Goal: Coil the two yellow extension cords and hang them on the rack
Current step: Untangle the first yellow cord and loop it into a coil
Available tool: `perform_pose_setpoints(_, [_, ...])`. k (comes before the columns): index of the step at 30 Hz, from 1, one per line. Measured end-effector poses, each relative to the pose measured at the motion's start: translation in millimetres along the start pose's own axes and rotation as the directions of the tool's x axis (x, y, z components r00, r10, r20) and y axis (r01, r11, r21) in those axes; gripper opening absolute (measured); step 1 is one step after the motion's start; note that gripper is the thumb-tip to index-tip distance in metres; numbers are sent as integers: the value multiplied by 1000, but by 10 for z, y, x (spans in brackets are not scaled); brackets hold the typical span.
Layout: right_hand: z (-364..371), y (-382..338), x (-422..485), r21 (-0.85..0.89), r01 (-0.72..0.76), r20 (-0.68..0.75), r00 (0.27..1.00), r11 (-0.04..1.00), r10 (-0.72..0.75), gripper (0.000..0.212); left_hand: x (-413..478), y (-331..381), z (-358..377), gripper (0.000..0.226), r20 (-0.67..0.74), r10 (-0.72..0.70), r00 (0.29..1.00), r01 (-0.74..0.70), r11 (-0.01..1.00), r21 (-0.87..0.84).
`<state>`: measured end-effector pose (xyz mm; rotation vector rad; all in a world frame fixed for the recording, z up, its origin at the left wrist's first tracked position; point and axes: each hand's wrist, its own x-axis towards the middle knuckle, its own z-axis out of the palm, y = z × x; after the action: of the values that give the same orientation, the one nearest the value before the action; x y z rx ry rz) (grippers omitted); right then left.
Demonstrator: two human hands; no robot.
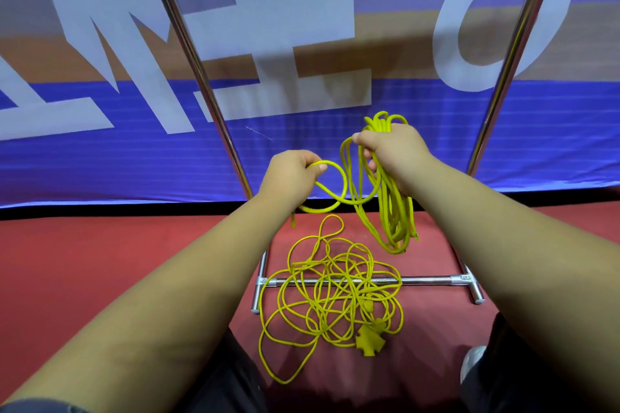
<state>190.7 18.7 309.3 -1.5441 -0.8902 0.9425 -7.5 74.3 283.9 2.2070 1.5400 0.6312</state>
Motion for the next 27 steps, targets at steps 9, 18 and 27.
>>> perform_pose_setpoints(9, [91,15,-48,-103,-27,218,975,994,49,21,244,-369,-362,27,43,-476,878,428,743,-515])
perform_pose_setpoints(18, [112,133,-121,-143,-54,290,952,988,94,21,161,-878,-693,33,254,-512,821,384,823,418])
perform_pose_setpoints(27, [126,-104,-117,352,-265,293,942,898,163,20,-127,-431,-238,31,732,-377,567,-201,799,567])
